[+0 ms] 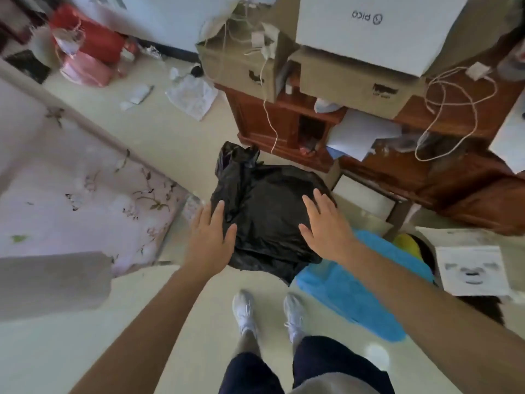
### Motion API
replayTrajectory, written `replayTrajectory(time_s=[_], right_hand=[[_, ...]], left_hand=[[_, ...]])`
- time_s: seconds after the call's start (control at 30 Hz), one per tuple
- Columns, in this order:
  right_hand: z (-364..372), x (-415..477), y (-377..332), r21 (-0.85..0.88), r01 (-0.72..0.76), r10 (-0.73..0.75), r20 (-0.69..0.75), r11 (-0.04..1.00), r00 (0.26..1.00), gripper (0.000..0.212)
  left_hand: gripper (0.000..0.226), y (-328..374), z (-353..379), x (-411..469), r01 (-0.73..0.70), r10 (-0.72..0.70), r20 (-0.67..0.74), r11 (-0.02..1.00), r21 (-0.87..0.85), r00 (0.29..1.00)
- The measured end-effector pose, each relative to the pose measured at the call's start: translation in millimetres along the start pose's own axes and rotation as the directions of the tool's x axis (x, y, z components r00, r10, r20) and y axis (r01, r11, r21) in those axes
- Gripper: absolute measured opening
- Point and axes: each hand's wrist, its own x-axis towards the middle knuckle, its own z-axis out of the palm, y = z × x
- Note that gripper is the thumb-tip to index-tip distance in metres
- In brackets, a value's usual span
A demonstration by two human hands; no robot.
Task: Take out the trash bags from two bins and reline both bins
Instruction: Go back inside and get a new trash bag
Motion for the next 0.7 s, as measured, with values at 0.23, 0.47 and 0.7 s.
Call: replayTrajectory(time_s=[0.23,0.47,0.7], right_hand=[[134,52,2,0.112,-0.196,0.193,0.037,0.974,0.98,0.07],[232,91,-15,0.189,-0.265,0.277,-0.04,0.945,0.96,0.076],[254,84,-26,0.203,-0.335,0.334,0.042,0.92,0.942,0.081]], left_hand=[[0.058,-57,140,85,-0.015,0.015,0.175,1.0,-0.002,0.984],[0.064,-97,223,138,0.021,-0.016,0.087,0.998,-0.054,0.996],[0.053,-118,245,134,0.064,-0.059,0.069,0.996,-0.067,0.996]])
